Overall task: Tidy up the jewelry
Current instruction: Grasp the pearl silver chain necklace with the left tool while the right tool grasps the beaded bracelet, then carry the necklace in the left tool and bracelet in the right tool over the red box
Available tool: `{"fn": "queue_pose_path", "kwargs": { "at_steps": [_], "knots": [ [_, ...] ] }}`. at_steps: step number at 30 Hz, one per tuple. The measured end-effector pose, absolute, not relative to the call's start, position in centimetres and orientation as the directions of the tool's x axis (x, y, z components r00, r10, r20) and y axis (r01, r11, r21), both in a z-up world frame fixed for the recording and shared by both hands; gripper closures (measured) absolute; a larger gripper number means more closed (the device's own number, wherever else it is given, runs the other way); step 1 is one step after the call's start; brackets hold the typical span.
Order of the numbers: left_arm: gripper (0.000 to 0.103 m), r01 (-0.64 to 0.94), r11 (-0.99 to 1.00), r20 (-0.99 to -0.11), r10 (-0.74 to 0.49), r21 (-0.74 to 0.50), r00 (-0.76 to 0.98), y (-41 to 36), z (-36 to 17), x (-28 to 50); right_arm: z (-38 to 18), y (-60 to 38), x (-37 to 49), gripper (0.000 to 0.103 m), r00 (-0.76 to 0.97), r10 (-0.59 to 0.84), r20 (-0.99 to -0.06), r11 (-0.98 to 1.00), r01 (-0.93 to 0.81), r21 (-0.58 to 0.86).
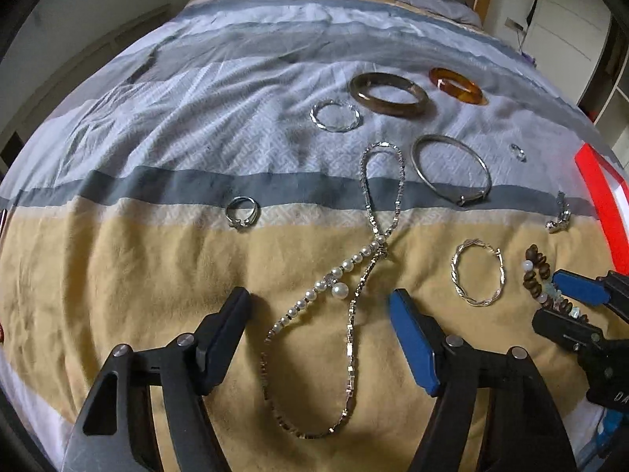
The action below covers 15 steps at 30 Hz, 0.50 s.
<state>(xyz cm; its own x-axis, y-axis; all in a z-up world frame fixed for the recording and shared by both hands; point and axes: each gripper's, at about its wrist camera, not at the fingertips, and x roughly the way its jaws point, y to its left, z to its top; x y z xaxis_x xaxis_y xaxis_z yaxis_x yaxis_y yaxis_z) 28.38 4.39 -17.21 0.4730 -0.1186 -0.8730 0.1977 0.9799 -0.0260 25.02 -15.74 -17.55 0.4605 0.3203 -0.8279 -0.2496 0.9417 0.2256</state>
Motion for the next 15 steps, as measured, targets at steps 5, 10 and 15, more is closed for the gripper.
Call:
{"fn": "queue_pose_path", "kwargs": {
  "at_steps": [5,10,15],
  "knots": [
    [0.065,0.231,0.972,-0.871,-0.142,-0.034,0.47,3.8,-17.1,28.1,-17.9,-15.6,24.9,0.085,0.463,0.307,-0.832,0.943,-0.263,0.202],
    [0.097,0.237,0.968,-0.878,-0.184,-0.083,0.442,4.0,-16.7,27.8,-17.5,-16.1,24.2,0.089,0.454,0.352,-0.818,0.931,-0.263,0.254],
    [0.098,0.215,0.969,-0.868,-0.212,-0.125,0.45,4.7,-15.6,26.7,-16.0,-16.5,22.4,0.096,0.477,0.379,-0.793,0.924,-0.248,0.292]
  ]
}}
